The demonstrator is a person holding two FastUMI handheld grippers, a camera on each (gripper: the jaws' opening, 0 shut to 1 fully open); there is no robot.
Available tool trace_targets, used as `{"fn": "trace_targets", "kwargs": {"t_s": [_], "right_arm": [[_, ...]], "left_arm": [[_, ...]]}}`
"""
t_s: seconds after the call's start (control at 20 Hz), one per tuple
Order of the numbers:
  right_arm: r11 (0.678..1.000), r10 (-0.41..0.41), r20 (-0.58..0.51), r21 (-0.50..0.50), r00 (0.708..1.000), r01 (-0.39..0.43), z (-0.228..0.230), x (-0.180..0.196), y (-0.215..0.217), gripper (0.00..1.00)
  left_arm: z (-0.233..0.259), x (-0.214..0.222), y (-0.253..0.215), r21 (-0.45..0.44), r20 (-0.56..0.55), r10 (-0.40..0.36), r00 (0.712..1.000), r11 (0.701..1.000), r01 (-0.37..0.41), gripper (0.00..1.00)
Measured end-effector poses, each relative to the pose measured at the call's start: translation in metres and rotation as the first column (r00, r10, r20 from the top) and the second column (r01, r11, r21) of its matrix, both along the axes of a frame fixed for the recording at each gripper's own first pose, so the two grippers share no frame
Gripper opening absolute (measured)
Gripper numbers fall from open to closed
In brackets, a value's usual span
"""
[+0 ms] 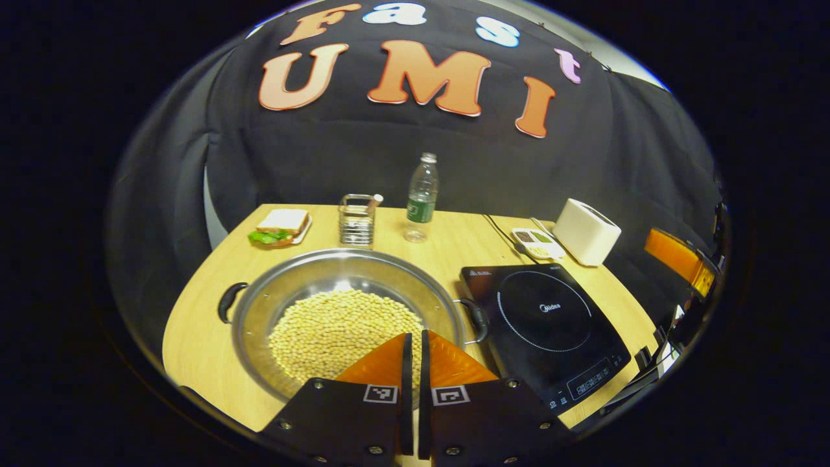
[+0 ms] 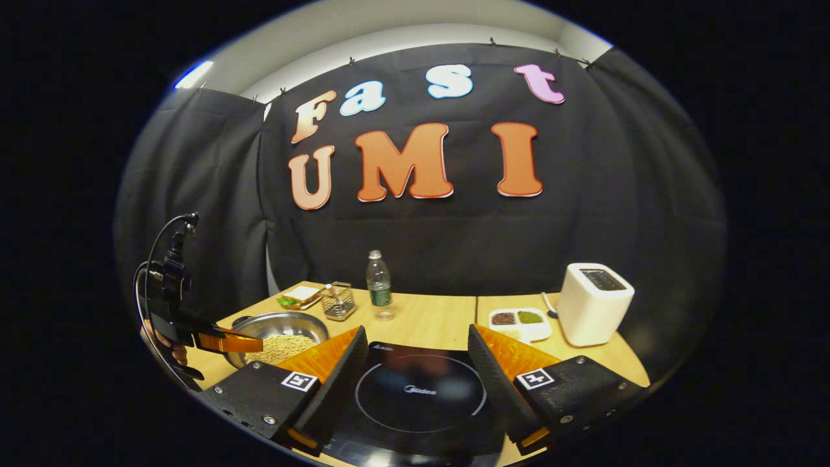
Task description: First push the handle of the pot to place it horizontally, then grasp the pot with both hands and set it on the induction cooktop.
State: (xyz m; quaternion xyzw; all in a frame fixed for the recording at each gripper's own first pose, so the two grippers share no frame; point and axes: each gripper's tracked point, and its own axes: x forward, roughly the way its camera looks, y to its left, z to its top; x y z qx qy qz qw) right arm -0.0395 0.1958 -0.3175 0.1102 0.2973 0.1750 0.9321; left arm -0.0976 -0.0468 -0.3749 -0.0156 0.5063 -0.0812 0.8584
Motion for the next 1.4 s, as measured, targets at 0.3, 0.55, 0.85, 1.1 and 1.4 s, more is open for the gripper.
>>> {"fn": "trace_targets", "kwargs": {"t_s": [0.3,0.55,0.85,1.1,1.4], "right_arm": [[0.99,0.095,-0.157,0.12,0.983,-0.077,-0.008,-0.004,0.074,0.95],[0.976,0.174,-0.231,0.173,0.957,-0.136,-0.005,-0.005,0.129,0.94],[0.969,0.226,-0.326,0.174,0.918,-0.176,-0.021,-0.008,0.176,0.95],[0.975,0.218,-0.408,0.136,0.887,-0.177,-0.055,-0.01,0.197,0.94],[0.976,0.216,-0.493,0.093,0.843,-0.196,-0.095,-0.016,0.219,0.94]], "left_arm": [[0.038,0.018,0.087,0.085,0.054,0.075,0.996,0.993,-0.08,0.13],[0.049,0.031,0.133,0.099,0.032,0.077,0.996,0.992,-0.08,0.6],[0.04,0.071,0.191,0.155,0.039,0.069,0.997,0.985,-0.074,0.83],[0.01,0.073,0.176,0.082,-0.019,-0.008,1.0,0.997,0.01,0.83],[-0.043,0.058,0.18,0.104,-0.139,-0.035,0.99,0.993,0.05,0.84]]}}
